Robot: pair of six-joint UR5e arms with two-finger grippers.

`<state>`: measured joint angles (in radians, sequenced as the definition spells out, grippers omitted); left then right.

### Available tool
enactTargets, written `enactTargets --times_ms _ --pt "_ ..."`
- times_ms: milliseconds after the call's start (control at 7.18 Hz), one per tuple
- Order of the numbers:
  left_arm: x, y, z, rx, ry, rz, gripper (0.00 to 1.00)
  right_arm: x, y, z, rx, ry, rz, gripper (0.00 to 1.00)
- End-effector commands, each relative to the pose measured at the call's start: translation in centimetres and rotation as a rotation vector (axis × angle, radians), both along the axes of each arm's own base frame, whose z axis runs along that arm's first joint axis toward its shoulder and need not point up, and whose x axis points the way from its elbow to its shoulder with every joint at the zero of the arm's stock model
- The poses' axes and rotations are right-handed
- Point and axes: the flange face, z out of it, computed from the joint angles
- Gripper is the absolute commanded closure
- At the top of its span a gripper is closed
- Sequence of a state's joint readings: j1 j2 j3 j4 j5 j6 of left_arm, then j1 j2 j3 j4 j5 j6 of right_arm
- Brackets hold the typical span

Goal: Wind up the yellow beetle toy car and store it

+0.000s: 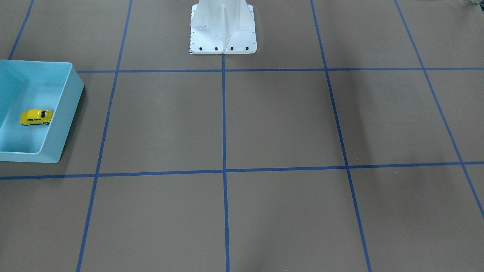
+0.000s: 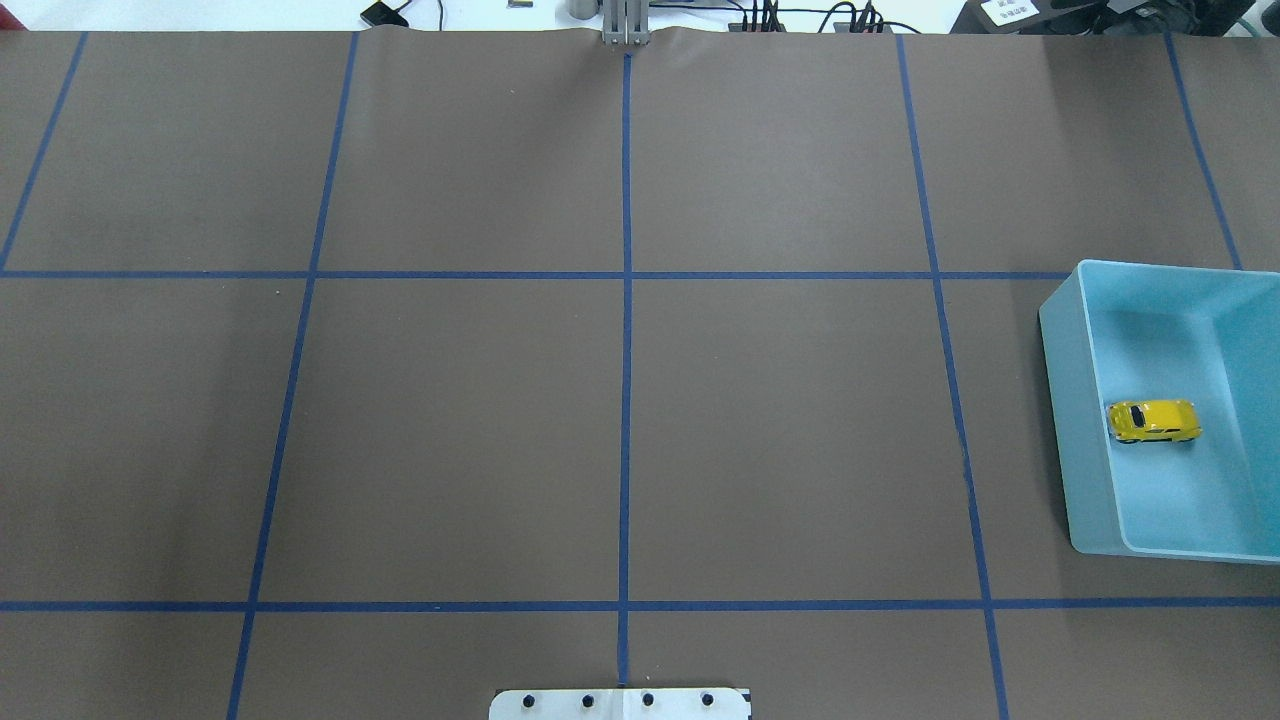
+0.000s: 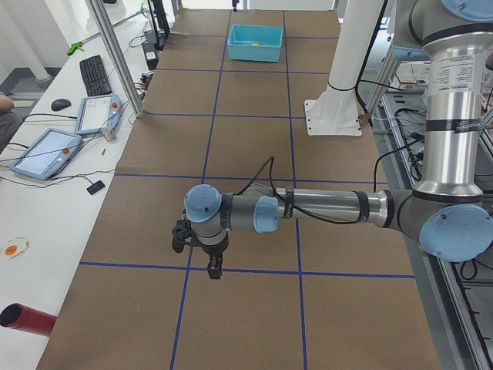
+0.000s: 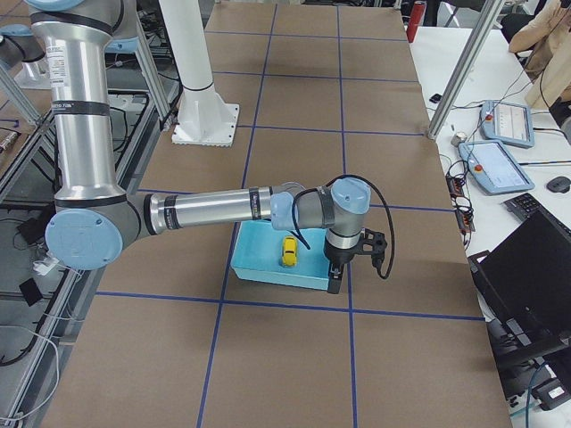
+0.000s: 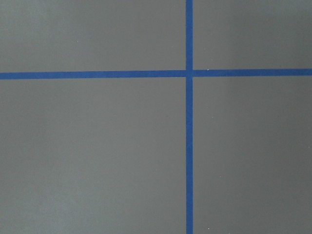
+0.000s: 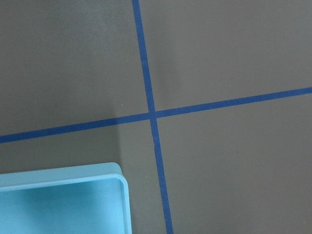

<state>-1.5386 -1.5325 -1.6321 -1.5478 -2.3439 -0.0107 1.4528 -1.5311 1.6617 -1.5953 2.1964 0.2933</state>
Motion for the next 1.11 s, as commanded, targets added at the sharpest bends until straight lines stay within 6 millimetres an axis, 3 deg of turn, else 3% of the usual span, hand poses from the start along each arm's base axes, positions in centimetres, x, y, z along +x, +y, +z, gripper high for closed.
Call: enactTargets --times_ms 0,418,975 --pt "0.0 0.0 0.0 -0.002 -0.002 0.000 0.00 -0.1 0.0 0.3 -0.002 -0.015 -0.002 0.00" --pt "0.0 0.0 0.0 0.000 0.000 0.000 0.00 -1.0 0.2 -1.0 -0.013 -0.137 -0.007 0.00" --pt "0.0 0.0 0.0 0.000 0.000 0.000 0.00 -0.8 0.4 -0.4 -0.024 -0.132 -0.005 0.00"
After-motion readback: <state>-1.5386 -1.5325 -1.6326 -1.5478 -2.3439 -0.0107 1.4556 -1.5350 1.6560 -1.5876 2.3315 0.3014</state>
